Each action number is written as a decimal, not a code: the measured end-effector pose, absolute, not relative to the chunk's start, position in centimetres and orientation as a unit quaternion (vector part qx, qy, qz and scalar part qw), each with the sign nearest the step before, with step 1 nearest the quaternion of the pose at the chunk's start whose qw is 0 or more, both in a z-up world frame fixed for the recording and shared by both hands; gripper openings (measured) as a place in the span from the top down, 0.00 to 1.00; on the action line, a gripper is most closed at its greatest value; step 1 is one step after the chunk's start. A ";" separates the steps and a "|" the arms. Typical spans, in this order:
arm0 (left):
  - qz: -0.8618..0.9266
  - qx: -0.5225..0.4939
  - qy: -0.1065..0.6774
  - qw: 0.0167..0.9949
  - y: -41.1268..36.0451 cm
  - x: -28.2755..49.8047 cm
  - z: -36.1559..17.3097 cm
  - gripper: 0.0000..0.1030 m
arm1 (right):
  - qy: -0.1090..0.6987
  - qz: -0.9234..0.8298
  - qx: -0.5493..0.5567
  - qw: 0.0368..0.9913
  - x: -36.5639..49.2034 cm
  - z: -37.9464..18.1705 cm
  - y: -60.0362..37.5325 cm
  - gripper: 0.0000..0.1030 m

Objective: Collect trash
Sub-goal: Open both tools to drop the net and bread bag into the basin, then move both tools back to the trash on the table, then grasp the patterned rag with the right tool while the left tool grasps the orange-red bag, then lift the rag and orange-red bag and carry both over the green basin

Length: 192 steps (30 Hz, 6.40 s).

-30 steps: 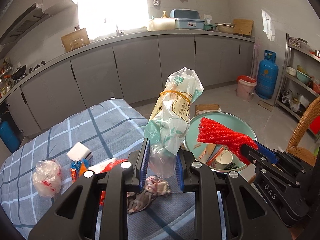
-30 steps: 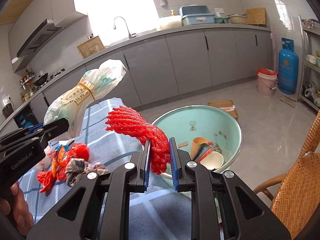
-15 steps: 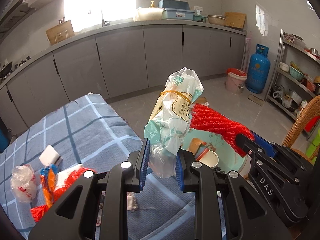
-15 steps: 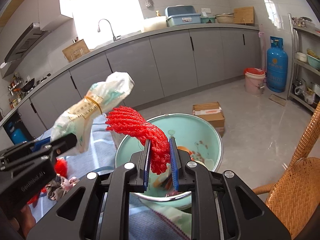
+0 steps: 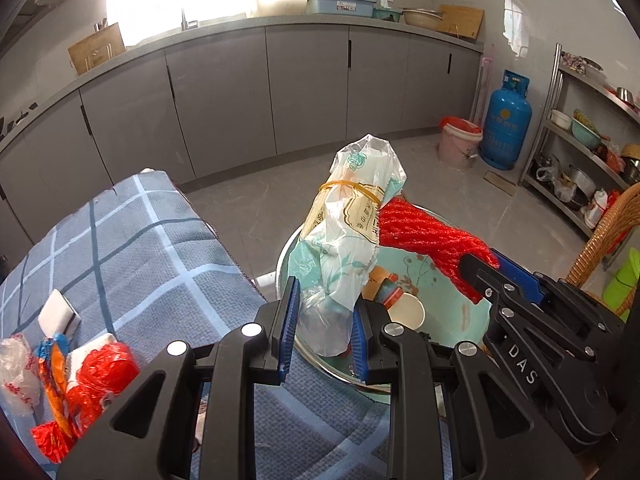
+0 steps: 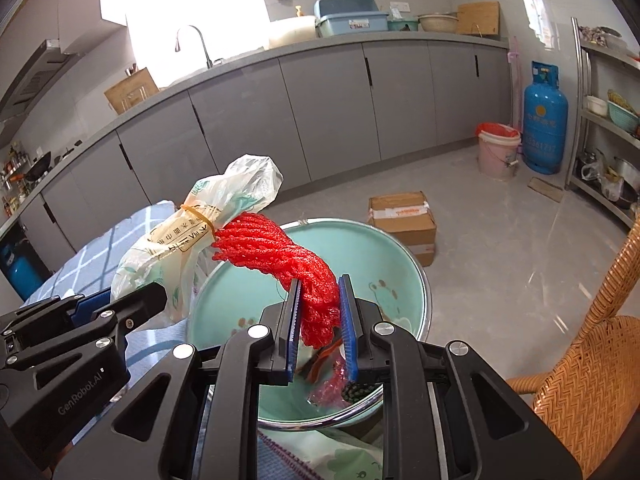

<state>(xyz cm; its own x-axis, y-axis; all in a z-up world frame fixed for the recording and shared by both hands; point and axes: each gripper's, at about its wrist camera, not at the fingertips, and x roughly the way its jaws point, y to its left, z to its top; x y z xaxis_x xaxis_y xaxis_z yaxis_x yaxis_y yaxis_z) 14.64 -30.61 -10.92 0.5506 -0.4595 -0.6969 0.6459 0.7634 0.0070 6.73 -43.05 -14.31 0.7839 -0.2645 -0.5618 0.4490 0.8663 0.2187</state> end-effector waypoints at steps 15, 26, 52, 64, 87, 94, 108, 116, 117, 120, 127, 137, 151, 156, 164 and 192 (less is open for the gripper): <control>-0.334 0.127 0.387 0.850 -31.7 16.0 -13.8 0.52 | 0.285 -0.199 0.175 0.921 7.6 -16.4 -44.1 0.58; -0.321 0.127 0.373 0.861 -30.3 15.1 -13.5 0.30 | 0.271 -0.215 0.201 0.916 5.6 -16.6 -44.3 0.51; -0.261 0.109 0.339 0.897 -20.1 13.4 -10.6 0.29 | 0.267 -0.150 0.166 0.937 5.6 -14.4 -36.1 0.48; -0.202 0.096 0.334 0.916 -11.6 13.8 -9.6 0.28 | 0.278 -0.101 0.136 0.945 6.7 -13.8 -31.2 0.48; -0.121 0.079 0.402 0.904 -2.4 16.6 -15.1 0.24 | 0.304 -0.037 0.069 0.949 8.2 -14.7 -23.8 0.42; -0.131 0.080 0.413 0.898 -2.4 16.5 -15.7 0.59 | 0.305 -0.025 0.070 0.949 8.3 -14.9 -23.3 0.35; -0.133 0.080 0.393 0.906 -0.7 14.1 -14.2 0.82 | 0.310 -0.005 0.057 0.949 8.9 -14.8 -21.8 0.34; -0.107 0.087 0.345 0.928 0.2 12.8 -12.1 0.82 | 0.320 0.006 0.015 0.947 10.9 -14.8 -19.0 0.26; -0.107 0.085 0.346 0.928 0.3 12.9 -12.0 0.82 | 0.326 0.003 0.008 0.945 11.2 -14.9 -18.7 0.26; -0.106 0.082 0.348 0.928 0.5 12.9 -12.3 0.82 | 0.353 0.000 -0.010 0.936 12.0 -16.2 -18.0 0.31; -0.111 0.078 0.351 0.926 0.6 12.9 -12.4 0.82 | 0.370 0.020 -0.002 0.929 11.3 -17.0 -18.3 0.83; -0.113 0.078 0.343 0.929 0.3 12.4 -11.8 0.82 | 0.340 0.037 0.000 0.940 9.2 -15.6 -18.0 0.89; -0.121 0.080 0.335 0.931 -0.4 11.5 -11.0 0.82 | 0.309 0.042 0.005 0.950 7.7 -14.0 -17.9 0.89; -0.122 0.082 0.332 0.932 -0.6 11.2 -10.7 0.82 | 0.299 0.044 0.007 0.953 7.3 -13.5 -18.0 0.89; -0.125 0.089 0.328 0.932 -1.3 10.9 -10.5 0.82 | 0.286 0.045 0.011 0.957 6.6 -12.8 -18.3 0.89; -0.145 0.105 0.316 0.932 -4.8 10.7 -8.9 0.82 | 0.262 0.024 0.042 0.964 5.6 -11.9 -21.0 0.89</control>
